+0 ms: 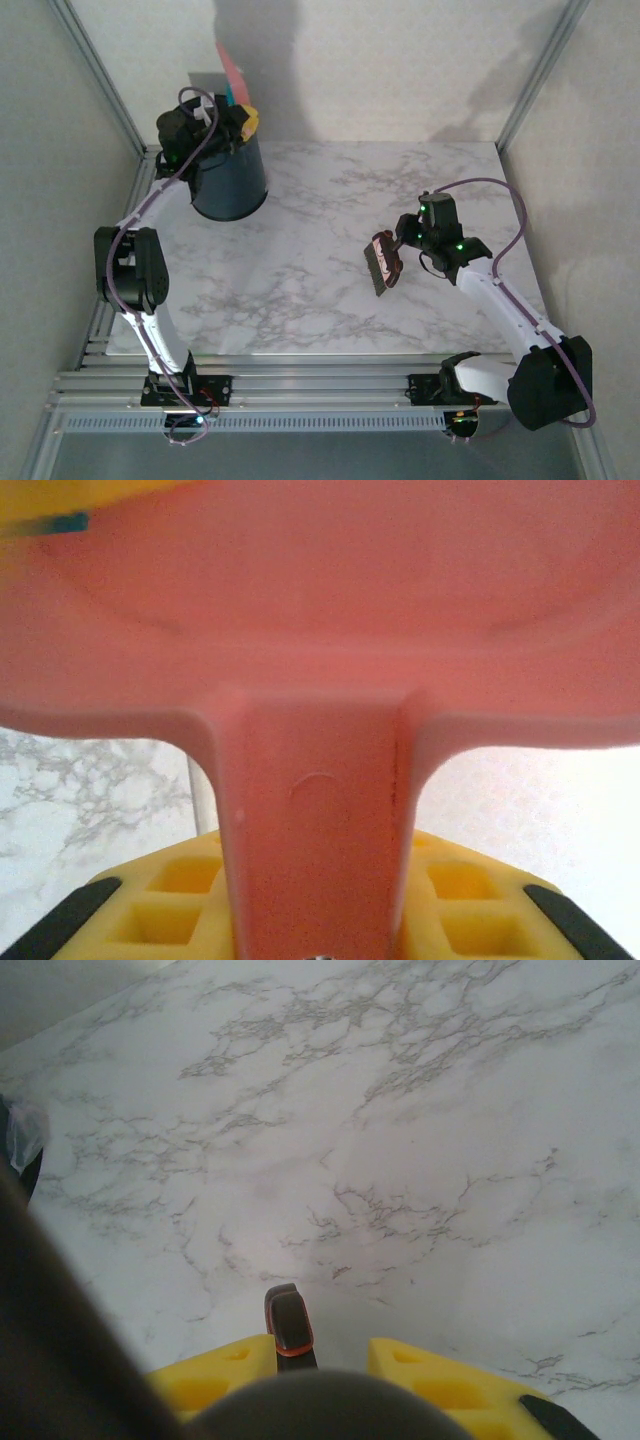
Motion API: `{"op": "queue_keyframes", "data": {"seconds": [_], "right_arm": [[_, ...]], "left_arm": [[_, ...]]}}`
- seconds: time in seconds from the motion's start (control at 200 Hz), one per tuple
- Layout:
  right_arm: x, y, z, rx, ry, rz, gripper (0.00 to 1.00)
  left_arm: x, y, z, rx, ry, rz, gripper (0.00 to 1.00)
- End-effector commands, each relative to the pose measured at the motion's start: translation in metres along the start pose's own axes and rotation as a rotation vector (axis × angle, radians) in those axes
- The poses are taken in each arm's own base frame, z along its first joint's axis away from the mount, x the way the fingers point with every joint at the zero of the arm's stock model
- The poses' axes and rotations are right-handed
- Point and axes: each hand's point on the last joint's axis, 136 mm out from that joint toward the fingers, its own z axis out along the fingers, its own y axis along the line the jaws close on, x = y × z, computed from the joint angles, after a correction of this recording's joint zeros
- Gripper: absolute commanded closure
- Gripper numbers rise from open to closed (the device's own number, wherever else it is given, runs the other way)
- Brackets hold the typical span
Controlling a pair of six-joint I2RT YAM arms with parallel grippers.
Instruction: Sweep away the paper scraps from the table
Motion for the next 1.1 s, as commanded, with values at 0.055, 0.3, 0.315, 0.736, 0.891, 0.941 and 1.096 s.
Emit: {"op": "queue_keyframes", "data": {"seconds": [0.055, 0.3, 0.315, 0.736, 0.891, 0.941, 1.096], "right_arm": [[-0.008, 0.005, -0.004, -0.030, -0.029, 0.007, 1.00], [-0.006, 0.004, -0.004, -0.029, -0.027, 0.009, 1.00], [-0.007, 0.004, -0.004, -0.029, -0.027, 0.008, 1.00], [-0.006, 0.003, -0.004, -0.025, -0.028, 0.008, 1.00], [-0.005, 0.002, -0.004, -0.023, -0.028, 0.009, 1.00], [-0.004, 0.002, -0.004, -0.023, -0.027, 0.007, 1.00], [-0.005, 0.002, -0.005, -0.021, -0.030, 0.011, 1.00]], "left_arm": [[-0.007, -0.033, -0.009, 0.104, -0.046, 0.036, 0.94], [-0.009, -0.036, -0.012, 0.140, -0.068, -0.008, 0.93], [-0.009, -0.036, -0.013, 0.142, -0.068, -0.013, 0.93], [-0.012, -0.031, -0.023, 0.216, -0.107, -0.124, 0.93], [-0.012, -0.029, -0.024, 0.200, -0.113, -0.117, 0.92], [-0.012, -0.030, -0.024, 0.199, -0.111, -0.110, 0.92], [-0.010, -0.029, -0.020, 0.125, -0.090, -0.023, 0.92]]}}
